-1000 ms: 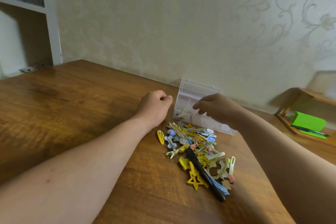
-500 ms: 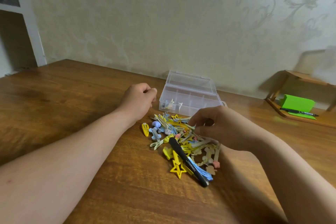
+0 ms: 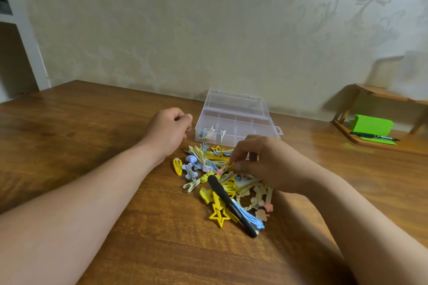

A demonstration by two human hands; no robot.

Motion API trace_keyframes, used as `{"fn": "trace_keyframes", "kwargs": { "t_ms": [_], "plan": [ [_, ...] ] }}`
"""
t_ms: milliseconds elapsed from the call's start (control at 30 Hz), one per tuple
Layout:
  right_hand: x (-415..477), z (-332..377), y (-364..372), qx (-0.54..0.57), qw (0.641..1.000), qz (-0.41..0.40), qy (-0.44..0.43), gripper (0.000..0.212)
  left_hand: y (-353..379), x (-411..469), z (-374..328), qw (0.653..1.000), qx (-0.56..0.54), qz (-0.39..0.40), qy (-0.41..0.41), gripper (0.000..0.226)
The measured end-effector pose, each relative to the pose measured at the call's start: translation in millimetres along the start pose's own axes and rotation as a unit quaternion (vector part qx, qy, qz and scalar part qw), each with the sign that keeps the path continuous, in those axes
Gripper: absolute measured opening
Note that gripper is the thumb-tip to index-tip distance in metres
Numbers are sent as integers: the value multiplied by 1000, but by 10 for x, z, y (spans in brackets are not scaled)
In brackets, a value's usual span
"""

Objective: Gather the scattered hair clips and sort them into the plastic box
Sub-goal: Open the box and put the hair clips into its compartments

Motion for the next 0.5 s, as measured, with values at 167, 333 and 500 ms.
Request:
{"fn": "trace_keyframes", "kwargs": {
  "t_ms": [167,333,500],
  "plan": [
    [20,-56,-153,89,994,-53,23,9,-14,4,-7,1000,-4,0,-4,30],
    [300,-129,-308,170,977,-91,88,4,-17,-7,-28,1000,3,1,-5,31],
    [738,-164,-294,96,983,-74,135,6,-27,-15,-29,1000,8,4,-4,32]
  ]
}}
Point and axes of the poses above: each hand's wrist, its own x-axis towards the middle knuckle, its own y-axis out of the palm, z = x × y, the point moved 1 cm from there along x, towards the middle knuckle, and after that the axes turned 15 degrees about -x, right-handed, at the moved point
